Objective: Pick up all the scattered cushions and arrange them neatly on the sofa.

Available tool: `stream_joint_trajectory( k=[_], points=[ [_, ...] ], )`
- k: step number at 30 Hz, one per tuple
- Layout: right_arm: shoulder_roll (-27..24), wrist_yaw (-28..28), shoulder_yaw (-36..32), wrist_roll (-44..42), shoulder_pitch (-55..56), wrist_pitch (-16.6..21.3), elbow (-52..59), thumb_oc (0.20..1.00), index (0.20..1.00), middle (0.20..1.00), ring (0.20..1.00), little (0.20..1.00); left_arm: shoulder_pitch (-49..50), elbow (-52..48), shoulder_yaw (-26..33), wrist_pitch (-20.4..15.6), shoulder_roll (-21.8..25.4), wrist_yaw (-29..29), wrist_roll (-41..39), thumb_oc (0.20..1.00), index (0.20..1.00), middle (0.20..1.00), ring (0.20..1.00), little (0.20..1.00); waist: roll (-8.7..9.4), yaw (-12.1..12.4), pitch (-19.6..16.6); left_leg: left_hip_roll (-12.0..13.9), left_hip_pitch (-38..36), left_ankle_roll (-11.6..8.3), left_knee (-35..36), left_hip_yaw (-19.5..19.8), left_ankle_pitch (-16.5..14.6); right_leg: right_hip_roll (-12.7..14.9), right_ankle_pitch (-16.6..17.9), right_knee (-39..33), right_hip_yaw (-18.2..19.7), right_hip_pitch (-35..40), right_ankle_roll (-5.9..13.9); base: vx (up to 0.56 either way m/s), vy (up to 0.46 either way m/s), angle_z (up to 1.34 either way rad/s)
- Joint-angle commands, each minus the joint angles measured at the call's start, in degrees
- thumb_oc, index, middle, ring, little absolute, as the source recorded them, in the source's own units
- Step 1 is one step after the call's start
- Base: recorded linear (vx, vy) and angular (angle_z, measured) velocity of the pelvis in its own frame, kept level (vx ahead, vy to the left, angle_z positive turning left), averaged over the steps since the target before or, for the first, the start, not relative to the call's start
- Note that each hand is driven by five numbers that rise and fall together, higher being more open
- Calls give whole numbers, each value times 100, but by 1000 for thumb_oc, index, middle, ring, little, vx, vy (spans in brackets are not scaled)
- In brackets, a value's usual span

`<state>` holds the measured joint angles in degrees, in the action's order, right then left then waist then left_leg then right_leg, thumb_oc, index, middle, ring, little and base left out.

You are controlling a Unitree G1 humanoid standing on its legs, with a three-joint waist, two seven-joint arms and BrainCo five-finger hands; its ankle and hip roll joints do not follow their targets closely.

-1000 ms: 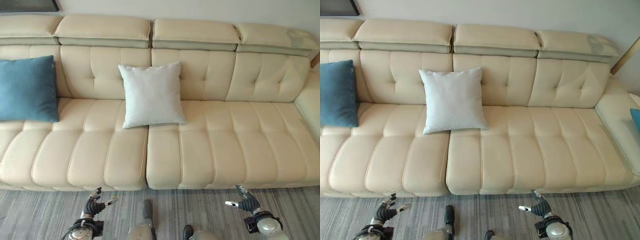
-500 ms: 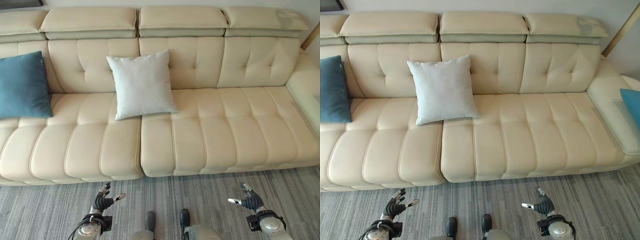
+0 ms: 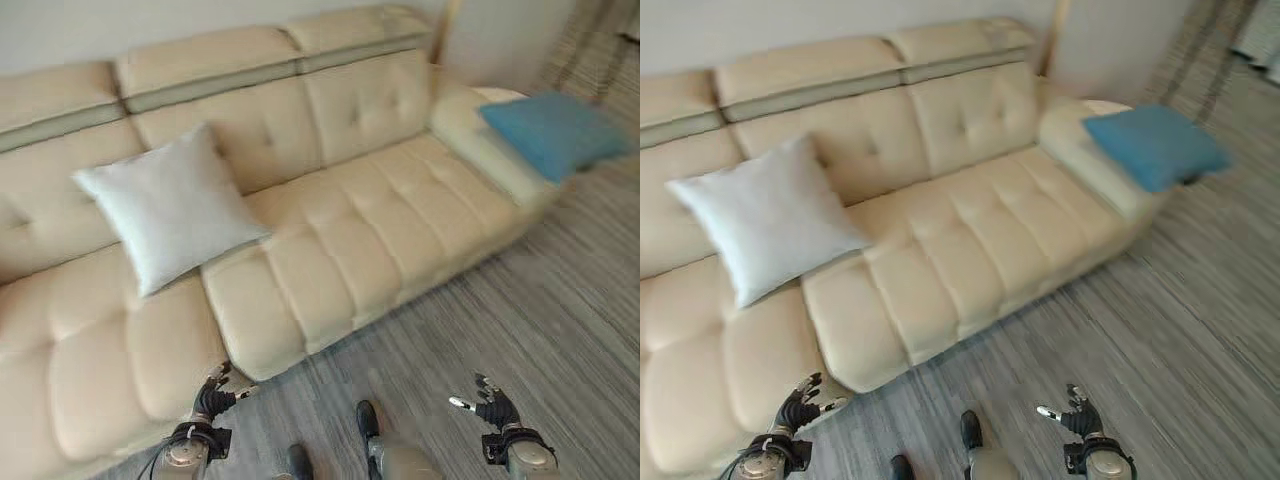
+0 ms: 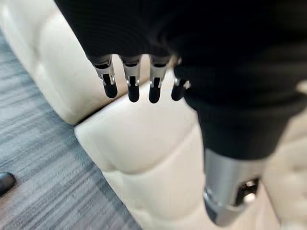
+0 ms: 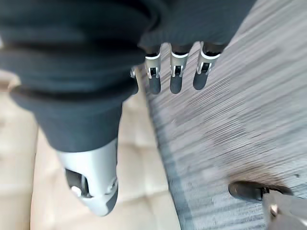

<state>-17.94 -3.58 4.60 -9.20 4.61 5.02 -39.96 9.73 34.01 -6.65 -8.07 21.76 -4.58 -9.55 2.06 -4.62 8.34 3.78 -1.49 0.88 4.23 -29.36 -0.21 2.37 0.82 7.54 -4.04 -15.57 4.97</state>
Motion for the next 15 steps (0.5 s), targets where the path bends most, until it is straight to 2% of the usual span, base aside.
stream_joint_trajectory(
  k=[1, 2, 3, 4, 5, 8, 9, 11, 12, 13, 14, 15],
  points=[
    [-229, -173, -17, 3, -160, 150, 130, 1000, 1000, 1000, 1000, 1000, -102, -253, 5, -142, 140, -9, 136, 1000, 1000, 1000, 1000, 1000, -119, 197, 48, -23, 36, -104, -516, 868, -616, 574, -443, 412, -1364, 599, 218, 120, -122, -191],
    [-228, -174, -18, 4, -159, 149, 131, 1000, 1000, 1000, 1000, 1000, -103, -252, 4, -142, 140, -9, 135, 1000, 1000, 1000, 1000, 1000, -116, 200, 50, -24, 35, -104, -520, 866, -620, 577, -453, 427, -1361, 594, 218, 16, -120, -161],
    [-244, -178, 35, 68, -178, 143, 144, 1000, 1000, 1000, 1000, 1000, -108, -252, 7, -125, 165, 3, 152, 1000, 1000, 1000, 1000, 1000, -98, 233, 31, 40, -22, -125, -581, 633, -657, 736, -439, 454, -1769, 635, 219, 28, -129, -169],
    [-264, -187, 60, 118, -195, 128, 172, 1000, 1000, 1000, 1000, 1000, -117, -238, 4, -123, 172, 24, 166, 1000, 1000, 1000, 1000, 1000, -75, 252, 19, 76, -50, -145, -661, 497, -702, 812, -425, 354, -1942, 726, 239, 78, -248, -139],
    [-291, -181, 97, 182, -197, 118, 240, 1000, 1000, 1000, 1000, 1000, -130, -239, -62, -101, 162, 85, 207, 1000, 1000, 1000, 1000, 1000, -33, 202, -13, 85, -100, -161, -737, 355, -761, 837, -409, 253, -1950, 775, 239, 104, -187, -102],
    [-318, -153, 55, 215, -108, 78, 296, 1000, 1000, 1000, 1000, 1000, -142, -138, -154, -100, 89, 154, 314, 1000, 1000, 1000, 1000, 1000, -35, 79, -71, 188, -106, -231, -1195, 273, -875, 696, -455, 90, -1550, 829, 211, 209, -280, -89],
    [-398, -178, -5, 211, -18, 99, 454, 1000, 1000, 1000, 1000, 1000, -253, -115, -277, -99, 46, 177, 384, 1000, 1000, 1000, 1000, 1000, -9, -43, -10, 530, 98, -388, -2126, 314, -752, 505, -523, -70, -1299, 1007, 60, 244, -417, -63],
    [-485, -217, 0, 137, 25, 119, 489, 1000, 1000, 1000, 1000, 1000, -315, -117, -367, -112, -29, 151, 296, 1000, 1000, 1000, 1000, 1000, -13, -44, 77, 623, 336, -461, -2780, 702, -485, 337, -623, -169, -1111, 1191, -88, 191, -315, -36],
    [-487, -208, 7, 110, 0, 99, 494, 1000, 1000, 1000, 1000, 1000, -351, -84, -402, -112, -66, 132, 242, 1000, 1000, 1000, 1000, 1000, -16, -14, 102, 536, 487, -475, -2869, 981, -454, 278, -657, -197, -1023, 1248, -140, 97, -147, -39],
    [-487, -207, 4, 109, -1, 98, 495, 1000, 1000, 1000, 1000, 1000, -357, -79, -405, -114, -67, 131, 241, 1000, 1000, 1000, 1000, 1000, -18, -19, 104, 537, 493, -476, -2877, 990, -456, 278, -662, -197, -1030, 1249, -142, 53, -118, -62],
    [-511, -214, 52, 105, -34, 95, 521, 1000, 1000, 1000, 1000, 1000, -355, -104, -445, -110, -92, 91, 195, 1000, 1000, 1000, 1000, 1000, 69, 103, 143, 174, 845, -309, -2779, 1376, -508, 302, -578, -225, -880, 1262, -179, 78, -63, -78],
    [-507, -197, 72, 122, -41, 87, 531, 1000, 1000, 1000, 1000, 1000, -330, -115, -492, -106, -124, 111, 191, 1000, 1000, 1000, 1000, 1000, 72, 153, 142, 15, 960, -250, -2618, 1653, -582, 280, -617, -224, -779, 1319, -158, 165, -87, -56]
  ],
)
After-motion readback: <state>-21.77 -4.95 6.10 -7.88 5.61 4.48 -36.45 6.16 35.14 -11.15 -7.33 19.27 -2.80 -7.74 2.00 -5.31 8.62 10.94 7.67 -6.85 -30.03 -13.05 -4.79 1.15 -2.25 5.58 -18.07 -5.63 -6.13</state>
